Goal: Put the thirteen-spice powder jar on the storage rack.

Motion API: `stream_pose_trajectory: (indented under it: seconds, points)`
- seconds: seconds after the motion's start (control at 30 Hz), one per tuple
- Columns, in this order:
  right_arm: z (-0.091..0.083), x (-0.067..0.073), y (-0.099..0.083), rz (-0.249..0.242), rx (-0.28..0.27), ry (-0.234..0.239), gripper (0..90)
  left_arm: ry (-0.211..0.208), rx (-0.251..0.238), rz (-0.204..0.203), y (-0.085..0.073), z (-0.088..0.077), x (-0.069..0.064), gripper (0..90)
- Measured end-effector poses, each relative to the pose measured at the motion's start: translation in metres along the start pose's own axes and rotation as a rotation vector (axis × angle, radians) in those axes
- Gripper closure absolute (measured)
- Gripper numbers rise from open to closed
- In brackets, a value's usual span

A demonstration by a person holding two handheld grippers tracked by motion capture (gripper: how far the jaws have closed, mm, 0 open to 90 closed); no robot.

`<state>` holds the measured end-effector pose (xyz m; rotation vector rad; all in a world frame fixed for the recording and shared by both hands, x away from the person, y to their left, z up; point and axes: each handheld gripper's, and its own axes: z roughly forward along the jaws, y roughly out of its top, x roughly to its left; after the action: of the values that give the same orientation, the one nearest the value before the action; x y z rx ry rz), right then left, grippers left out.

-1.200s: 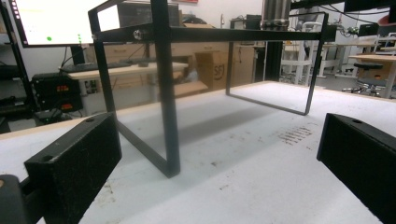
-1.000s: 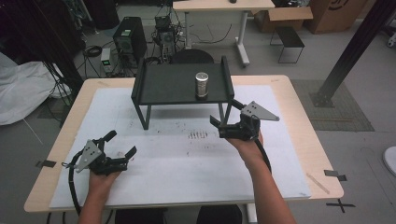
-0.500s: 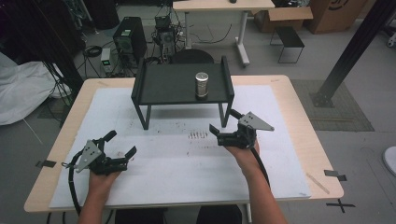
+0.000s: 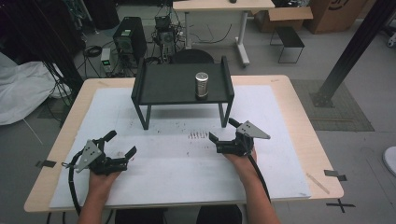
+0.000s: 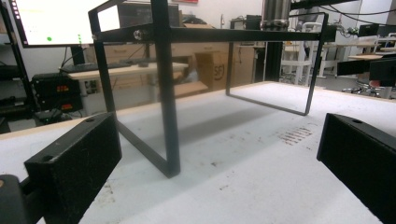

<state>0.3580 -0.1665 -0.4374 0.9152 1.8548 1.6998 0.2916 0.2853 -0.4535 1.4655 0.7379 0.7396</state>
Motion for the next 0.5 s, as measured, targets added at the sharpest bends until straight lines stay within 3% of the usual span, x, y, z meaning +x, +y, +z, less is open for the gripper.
stream_pose_trajectory:
  seconds: [0.5]
  points:
    - [0.0, 0.002, -0.012, 0.013, 0.003, 0.002, 0.0, 0.0, 0.0, 0.0, 0.0, 0.0, 0.0, 0.3]
